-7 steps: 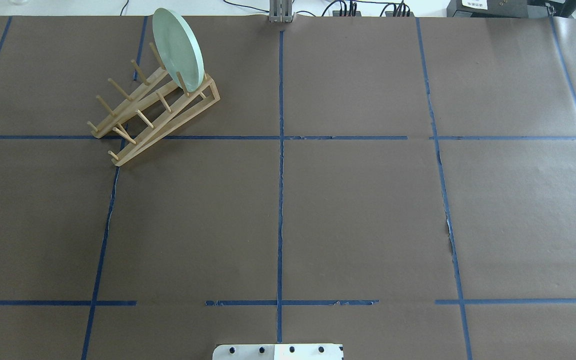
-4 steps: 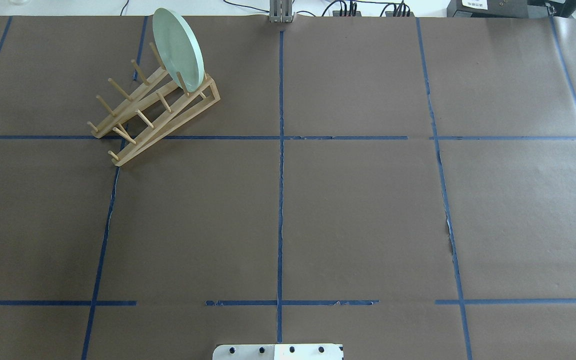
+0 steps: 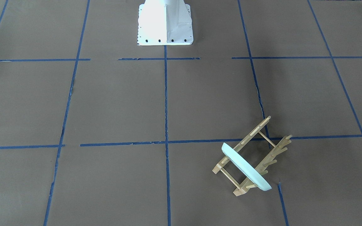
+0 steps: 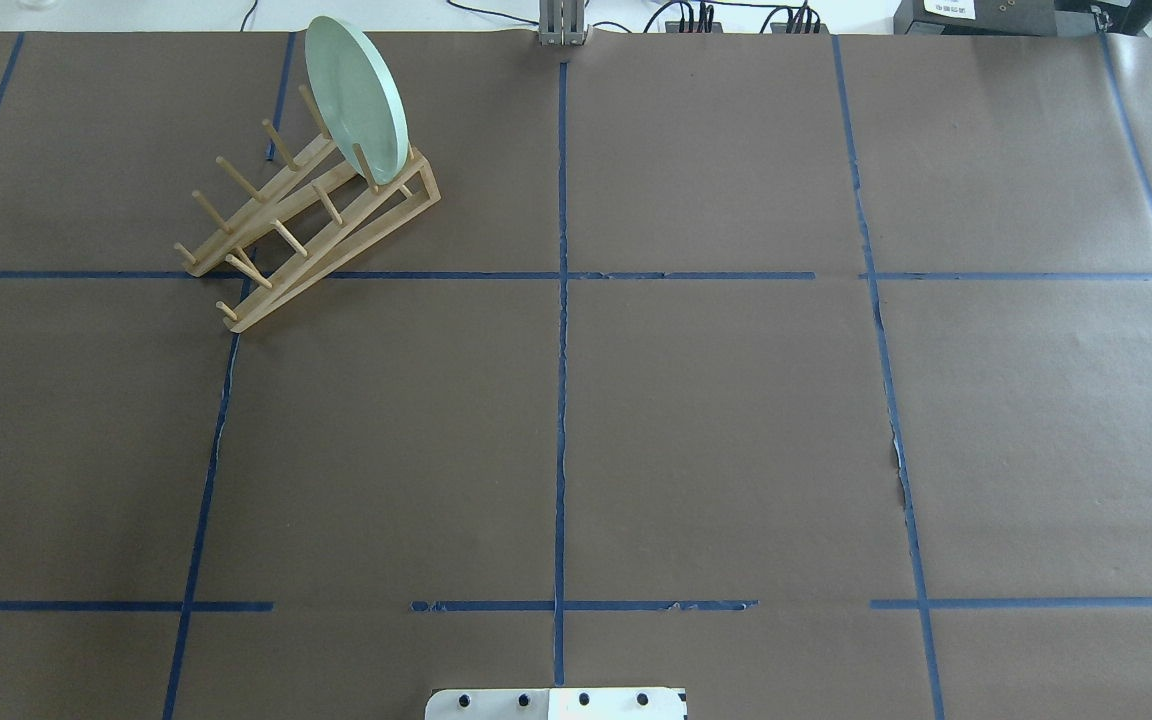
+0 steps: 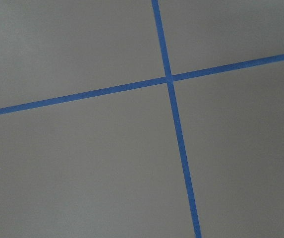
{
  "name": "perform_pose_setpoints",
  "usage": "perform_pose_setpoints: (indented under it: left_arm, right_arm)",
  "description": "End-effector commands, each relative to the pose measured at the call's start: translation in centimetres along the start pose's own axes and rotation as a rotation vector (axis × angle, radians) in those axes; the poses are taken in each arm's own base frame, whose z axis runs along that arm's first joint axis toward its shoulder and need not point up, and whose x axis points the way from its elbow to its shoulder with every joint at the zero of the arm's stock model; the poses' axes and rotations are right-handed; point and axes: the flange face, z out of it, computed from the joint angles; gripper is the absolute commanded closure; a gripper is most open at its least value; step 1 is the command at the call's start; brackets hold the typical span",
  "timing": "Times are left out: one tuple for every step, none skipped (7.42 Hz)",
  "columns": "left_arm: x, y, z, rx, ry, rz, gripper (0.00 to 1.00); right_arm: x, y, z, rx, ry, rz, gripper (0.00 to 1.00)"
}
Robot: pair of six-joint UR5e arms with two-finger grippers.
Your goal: Place plate on rack
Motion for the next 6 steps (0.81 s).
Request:
perform_pose_setpoints:
  left_arm:
    - [0.0, 0.18, -0.22, 0.008, -0.004, 0.007, 0.0]
    - [0.09, 0.15, -0.28, 0.01, 0.0, 0.007, 0.0]
    - [0.25, 0.11, -0.43, 0.013, 0.002, 0.009, 0.0]
    - [0.18, 0.14, -0.32, 0.011, 0.004, 0.007, 0.0]
    - [0.17, 0.14, -0.42, 0.013, 0.004, 0.007, 0.0]
    - [0.04, 0.18, -0.16, 0.009, 0.005, 0.005, 0.0]
  right_arm:
    - [0.0, 0.0, 0.0, 0.0, 0.0, 0.0, 0.0]
    - [-0.05, -0.01, 0.04, -0.001, 0.0, -0.001, 0.0]
    - [-0.05, -0.01, 0.04, -0.001, 0.0, -0.001, 0.0]
    - [-0.05, -0.01, 0.04, -0.001, 0.0, -0.001, 0.0]
    - [-0.05, -0.01, 0.04, -0.001, 0.0, -0.001, 0.0]
    - [0.0, 0.0, 0.0, 0.0, 0.0, 0.0, 0.0]
